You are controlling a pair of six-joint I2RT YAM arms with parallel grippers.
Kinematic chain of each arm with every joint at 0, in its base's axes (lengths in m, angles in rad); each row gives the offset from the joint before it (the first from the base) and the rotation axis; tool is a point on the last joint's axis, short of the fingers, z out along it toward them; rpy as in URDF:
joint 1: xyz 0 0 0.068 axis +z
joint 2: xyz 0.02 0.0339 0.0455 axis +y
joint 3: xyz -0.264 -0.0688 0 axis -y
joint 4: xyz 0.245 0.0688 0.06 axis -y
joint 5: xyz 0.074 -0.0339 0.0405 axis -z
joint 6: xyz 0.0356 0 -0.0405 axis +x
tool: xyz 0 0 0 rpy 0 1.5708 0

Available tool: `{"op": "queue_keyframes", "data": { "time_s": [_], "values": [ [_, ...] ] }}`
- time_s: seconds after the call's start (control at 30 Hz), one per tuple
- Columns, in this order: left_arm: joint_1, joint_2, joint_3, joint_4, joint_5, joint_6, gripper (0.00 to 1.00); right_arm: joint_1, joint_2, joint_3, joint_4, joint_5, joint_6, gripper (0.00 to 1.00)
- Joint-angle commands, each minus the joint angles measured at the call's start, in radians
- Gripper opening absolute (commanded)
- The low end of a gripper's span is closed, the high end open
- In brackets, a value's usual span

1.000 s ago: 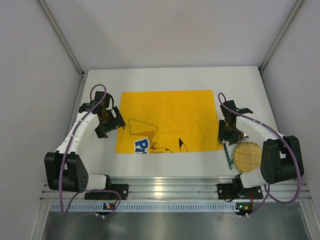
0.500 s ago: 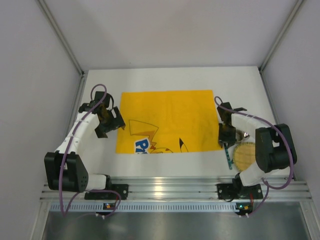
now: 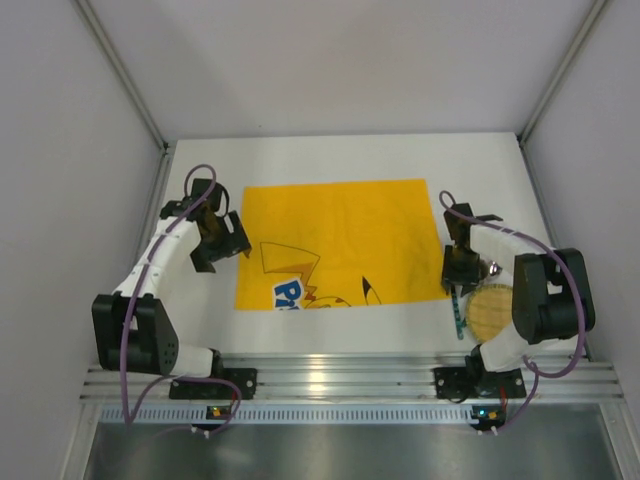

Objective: Set the dinner table for one person

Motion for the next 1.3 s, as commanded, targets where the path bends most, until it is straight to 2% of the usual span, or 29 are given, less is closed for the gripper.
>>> {"op": "queue_keyframes", "data": {
  "time_s": [0.0,0.17,0.2,0.3,0.47,0.73,0.83,0.87,0.93,1.0,1.03,1.07,1.17,1.2,1.27],
  "values": [
    [-0.004,0.016,0.046,-0.004,0.003,0.014,0.92,-0.027,-0.003,0.010,0.049,0.022,-0.012,0.37],
    [-0.004,0.036,0.057,0.003,0.004,0.015,0.92,-0.031,0.036,0.018,0.052,-0.004,-0.023,0.24],
    [-0.004,0.042,0.059,0.003,0.004,0.017,0.92,-0.031,0.055,0.022,0.052,-0.010,-0.023,0.16],
    [-0.004,0.049,0.063,0.005,0.003,0.018,0.91,-0.031,0.066,0.026,0.046,-0.013,-0.023,0.04],
    [-0.004,0.046,0.057,0.007,0.008,0.020,0.91,-0.028,0.019,0.067,-0.038,0.005,-0.002,0.00],
    [-0.009,0.056,0.048,0.020,0.026,0.020,0.91,0.024,-0.064,0.282,-0.221,0.014,0.024,0.00],
    [-0.012,0.056,0.056,0.020,0.026,0.021,0.91,0.077,-0.062,0.352,-0.252,-0.033,0.044,0.00],
    [-0.012,0.054,0.059,0.019,0.026,0.021,0.91,0.097,-0.056,0.384,-0.241,-0.092,0.049,0.00],
    [-0.012,0.049,0.065,0.011,0.018,0.024,0.91,0.183,-0.018,0.421,-0.208,-0.215,0.063,0.00],
    [-0.012,0.040,0.075,0.002,-0.002,0.024,0.91,0.260,0.072,0.516,-0.157,-0.268,0.073,0.00],
    [-0.012,0.034,0.079,-0.006,-0.008,0.026,0.92,0.339,0.115,0.562,-0.148,-0.292,0.087,0.00],
    [-0.011,0.020,0.080,-0.009,-0.009,0.027,0.92,0.372,0.164,0.670,-0.132,-0.344,0.095,0.00],
    [-0.011,-0.007,0.077,-0.021,-0.017,0.038,0.93,0.469,0.380,0.850,-0.105,-0.497,0.150,0.00],
    [-0.011,-0.032,0.071,-0.024,-0.022,0.043,0.93,0.489,0.489,0.978,-0.089,-0.527,0.164,0.00],
    [-0.011,-0.056,0.065,-0.042,-0.032,0.043,0.94,0.538,0.595,1.176,-0.080,-0.577,0.204,0.00]
  ]
}}
